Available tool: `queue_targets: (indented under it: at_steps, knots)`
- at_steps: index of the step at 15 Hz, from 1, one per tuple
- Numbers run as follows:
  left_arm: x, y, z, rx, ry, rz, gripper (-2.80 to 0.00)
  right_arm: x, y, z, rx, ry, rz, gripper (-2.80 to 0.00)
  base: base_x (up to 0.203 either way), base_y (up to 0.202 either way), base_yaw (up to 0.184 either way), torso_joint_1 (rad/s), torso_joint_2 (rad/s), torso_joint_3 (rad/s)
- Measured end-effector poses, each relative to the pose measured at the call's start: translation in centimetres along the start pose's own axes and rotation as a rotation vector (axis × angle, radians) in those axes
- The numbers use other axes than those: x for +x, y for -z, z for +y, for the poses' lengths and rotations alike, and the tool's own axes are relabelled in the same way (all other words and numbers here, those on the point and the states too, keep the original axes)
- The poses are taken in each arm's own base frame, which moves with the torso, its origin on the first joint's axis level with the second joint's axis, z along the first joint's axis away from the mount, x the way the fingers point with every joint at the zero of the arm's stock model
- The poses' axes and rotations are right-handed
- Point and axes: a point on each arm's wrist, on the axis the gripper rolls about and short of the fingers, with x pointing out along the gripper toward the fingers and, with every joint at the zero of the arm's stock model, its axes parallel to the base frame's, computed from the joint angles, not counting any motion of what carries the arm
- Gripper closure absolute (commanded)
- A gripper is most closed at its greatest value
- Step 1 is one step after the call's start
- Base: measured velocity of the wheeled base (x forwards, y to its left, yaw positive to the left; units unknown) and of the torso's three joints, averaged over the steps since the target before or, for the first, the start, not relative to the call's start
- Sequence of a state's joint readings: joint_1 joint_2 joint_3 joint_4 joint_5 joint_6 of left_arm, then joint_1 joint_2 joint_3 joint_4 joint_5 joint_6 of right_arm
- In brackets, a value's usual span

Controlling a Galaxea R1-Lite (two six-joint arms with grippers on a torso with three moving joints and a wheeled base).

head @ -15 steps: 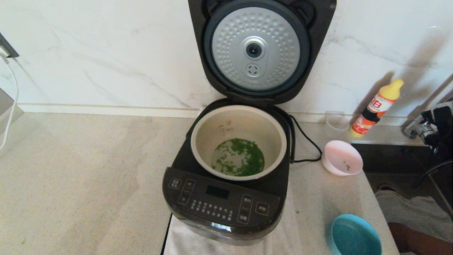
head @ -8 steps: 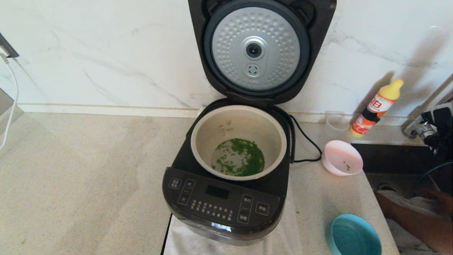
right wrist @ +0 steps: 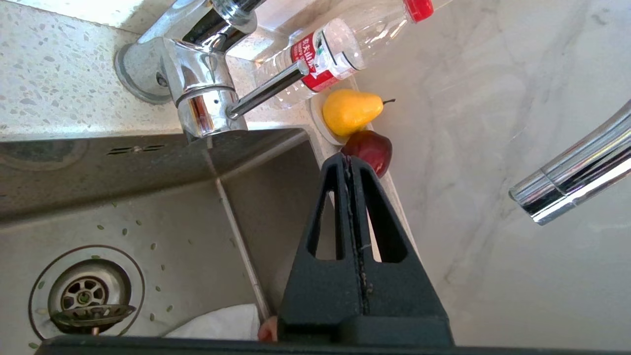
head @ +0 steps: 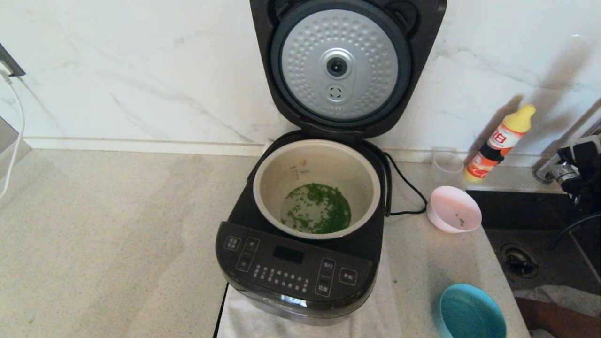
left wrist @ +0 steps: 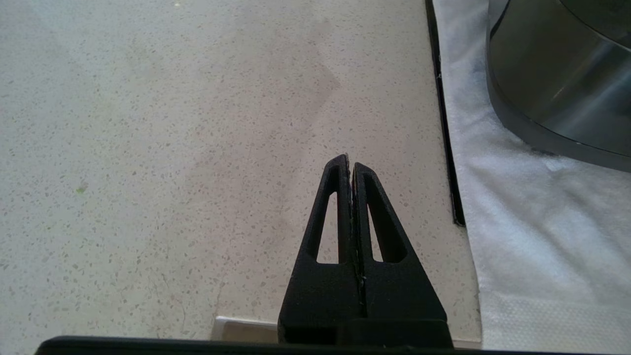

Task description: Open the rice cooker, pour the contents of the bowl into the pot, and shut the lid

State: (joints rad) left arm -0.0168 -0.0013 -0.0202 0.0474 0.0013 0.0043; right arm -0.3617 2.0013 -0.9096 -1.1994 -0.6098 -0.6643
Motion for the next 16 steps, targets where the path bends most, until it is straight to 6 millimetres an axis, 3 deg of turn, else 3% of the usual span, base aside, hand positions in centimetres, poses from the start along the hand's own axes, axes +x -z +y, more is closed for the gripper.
queue_targets:
  at_steps: [16]
  knots:
    - [0.00,0.00,0.00,0.000,0.000,0.000,0.00,-0.52,0.32,-0.47,-0.014,0.015,0.023,0.00,0.000,0.000,0.000,0.000,0.00,0.000]
